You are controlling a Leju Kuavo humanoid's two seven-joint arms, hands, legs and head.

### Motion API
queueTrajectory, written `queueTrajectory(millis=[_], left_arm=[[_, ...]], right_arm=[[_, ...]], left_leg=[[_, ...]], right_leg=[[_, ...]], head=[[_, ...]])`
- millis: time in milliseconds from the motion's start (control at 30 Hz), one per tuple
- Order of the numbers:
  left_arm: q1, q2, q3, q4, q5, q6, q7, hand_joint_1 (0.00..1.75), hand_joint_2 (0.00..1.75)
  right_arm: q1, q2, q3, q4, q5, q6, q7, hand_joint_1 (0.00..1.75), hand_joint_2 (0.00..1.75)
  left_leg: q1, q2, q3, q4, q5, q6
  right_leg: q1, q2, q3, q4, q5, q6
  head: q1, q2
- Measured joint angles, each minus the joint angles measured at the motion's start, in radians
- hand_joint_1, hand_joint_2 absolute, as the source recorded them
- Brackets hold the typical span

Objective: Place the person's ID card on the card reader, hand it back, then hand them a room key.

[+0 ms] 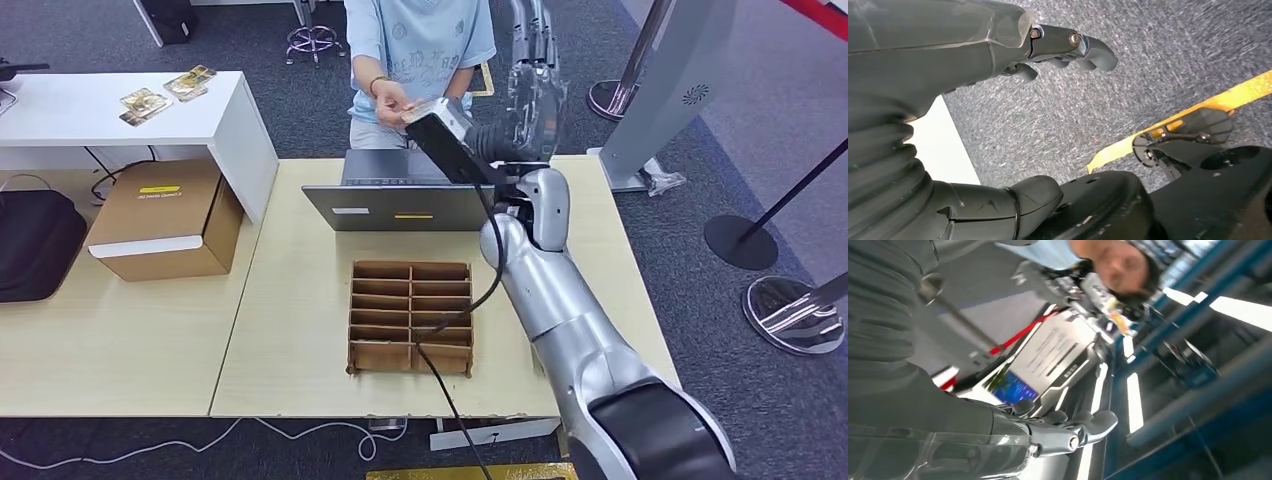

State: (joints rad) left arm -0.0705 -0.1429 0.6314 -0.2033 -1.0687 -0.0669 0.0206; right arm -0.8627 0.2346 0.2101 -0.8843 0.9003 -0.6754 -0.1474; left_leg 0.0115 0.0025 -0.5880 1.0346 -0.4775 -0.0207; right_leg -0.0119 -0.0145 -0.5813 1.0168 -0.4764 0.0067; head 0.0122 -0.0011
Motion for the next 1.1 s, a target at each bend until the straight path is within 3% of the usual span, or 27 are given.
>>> queueTrajectory(millis=[133,200,267,533,733,900,1033,1100], left_arm=[[0.006,-0.001,0.006,0.000,-0.005,0.003,0.000,0.00,1.75],[0.009,-0.001,0.008,0.000,-0.008,0.004,0.000,0.00,1.75],[0.011,-0.001,0.011,0.000,-0.008,0.007,0.000,0.00,1.75],[0.020,-0.001,0.035,0.000,-0.003,0.015,0.000,0.00,1.75],[0.021,0.002,0.047,0.000,-0.003,0.012,-0.002,0.00,1.75],[0.020,0.006,0.048,0.000,-0.016,0.010,-0.003,0.00,1.75],[0.019,0.007,0.048,0.000,-0.023,0.012,-0.003,0.00,1.75],[0.019,0.008,0.048,0.000,-0.025,0.012,-0.004,0.00,1.75]], right_arm=[[0.152,0.001,-0.054,-0.230,-0.553,0.004,-0.274,0.00,1.75],[0.226,0.000,-0.059,-0.340,-0.793,0.009,-0.349,0.00,1.75],[0.296,-0.001,-0.061,-0.451,-0.938,0.009,-0.399,0.00,1.75],[0.571,-0.002,-0.069,-0.889,-1.288,0.046,-0.479,0.00,1.75],[0.708,-0.015,-0.067,-1.097,-1.527,0.228,-0.483,0.00,1.75],[0.759,-0.032,-0.038,-1.197,-1.515,0.313,-0.501,0.00,1.75],[0.763,-0.046,0.037,-1.218,-1.454,0.294,-0.508,0.00,1.75],[0.762,-0.051,0.070,-1.220,-1.446,0.265,-0.509,0.00,0.87]], left_leg=[[0.000,-0.001,0.000,0.000,0.000,0.000],[0.000,-0.001,0.000,0.000,0.000,0.000],[0.000,-0.001,0.000,0.000,-0.001,0.000],[0.000,0.000,-0.001,0.000,-0.001,-0.001],[0.000,0.000,-0.001,0.000,-0.001,-0.001],[0.000,0.001,0.000,0.000,-0.001,-0.001],[0.000,0.001,0.000,0.000,-0.001,-0.001],[0.000,0.001,0.000,-0.001,-0.001,-0.001]], right_leg=[[0.000,-0.002,0.000,0.000,0.000,0.000],[0.000,-0.001,0.000,0.000,0.000,0.000],[0.000,-0.001,0.000,0.000,0.000,0.000],[0.000,-0.001,-0.001,0.000,-0.001,0.000],[0.000,0.000,-0.001,0.000,-0.001,0.000],[0.000,0.001,-0.001,0.000,0.000,0.000],[0.000,0.001,-0.001,0.000,0.000,0.000],[0.000,0.001,-0.001,0.000,0.000,0.000]], head=[[0.000,0.000],[0.000,0.000],[0.000,0.000],[0.000,0.000],[0.000,0.000],[0.000,0.000],[0.000,0.000],[0.000,0.000]])
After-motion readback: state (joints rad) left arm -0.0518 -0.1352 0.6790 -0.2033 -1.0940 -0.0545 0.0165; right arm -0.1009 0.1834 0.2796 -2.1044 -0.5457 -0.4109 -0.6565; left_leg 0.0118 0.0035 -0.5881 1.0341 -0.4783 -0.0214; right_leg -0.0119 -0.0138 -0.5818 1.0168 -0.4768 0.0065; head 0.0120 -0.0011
